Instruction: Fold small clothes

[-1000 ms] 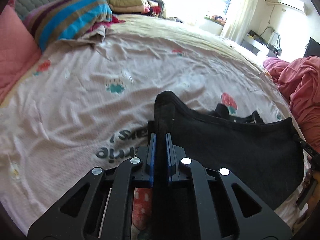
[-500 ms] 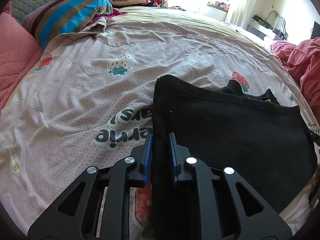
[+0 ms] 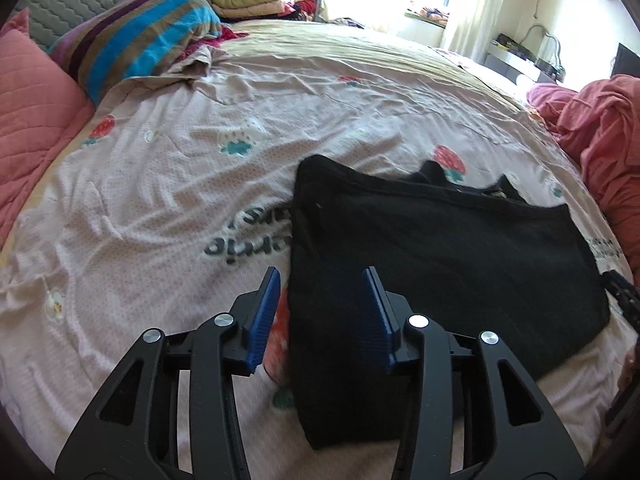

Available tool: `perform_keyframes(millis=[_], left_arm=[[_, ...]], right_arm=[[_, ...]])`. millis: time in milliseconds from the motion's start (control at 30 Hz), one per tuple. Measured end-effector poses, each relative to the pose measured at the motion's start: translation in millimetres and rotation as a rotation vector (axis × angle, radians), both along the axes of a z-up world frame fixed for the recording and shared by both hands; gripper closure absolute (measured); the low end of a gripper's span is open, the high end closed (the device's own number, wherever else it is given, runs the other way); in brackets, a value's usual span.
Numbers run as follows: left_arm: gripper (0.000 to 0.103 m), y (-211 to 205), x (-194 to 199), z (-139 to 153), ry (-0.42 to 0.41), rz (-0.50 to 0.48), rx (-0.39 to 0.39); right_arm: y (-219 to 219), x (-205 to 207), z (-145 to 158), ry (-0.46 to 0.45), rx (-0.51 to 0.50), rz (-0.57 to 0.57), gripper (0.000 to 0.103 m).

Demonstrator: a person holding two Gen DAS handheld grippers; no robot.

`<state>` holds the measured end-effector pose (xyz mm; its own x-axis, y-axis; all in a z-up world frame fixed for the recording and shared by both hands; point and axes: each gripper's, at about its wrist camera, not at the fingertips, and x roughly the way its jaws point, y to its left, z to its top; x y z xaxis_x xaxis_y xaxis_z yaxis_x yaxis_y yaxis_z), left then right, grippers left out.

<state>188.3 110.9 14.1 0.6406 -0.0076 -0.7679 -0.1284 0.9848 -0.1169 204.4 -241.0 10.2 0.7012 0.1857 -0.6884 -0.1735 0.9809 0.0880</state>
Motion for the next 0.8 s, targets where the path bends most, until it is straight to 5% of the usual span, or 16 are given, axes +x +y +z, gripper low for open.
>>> perform_keyframes(millis=[233, 300, 500, 633, 800], left_arm=[[0.045, -12.1, -14.5, -24.1, 0.143, -0.023, -0.053], [0.043, -5.9, -16.3, -45.0, 0.204, -0.006, -0.130], [0.040, -0.7, -19.4, -40.6, 0.194, 0.002, -0.169], [0.035, -1.7, -21.0, -29.0, 0.169, -0.010, -0.124], [0.016, -3.0, -23.6, -12.8, 0.127, -0.017, -0.105]], right_arm=[[2.6, -19.3, -24.8, 0.139, -0.042, -0.006, 0.045], [-1.9, -21.7, -35.5, 0.171, -0.028, -0.012, 0.045], [1.4, -31.6, -30.8, 0.144, -0.011, -0.018, 0.044], [2.2, -39.5, -16.5, 0.105, 0.037, -0.014, 0.030], [11.6, -47.5, -0.1, 0.070, 0.072, 0.020, 0.013]])
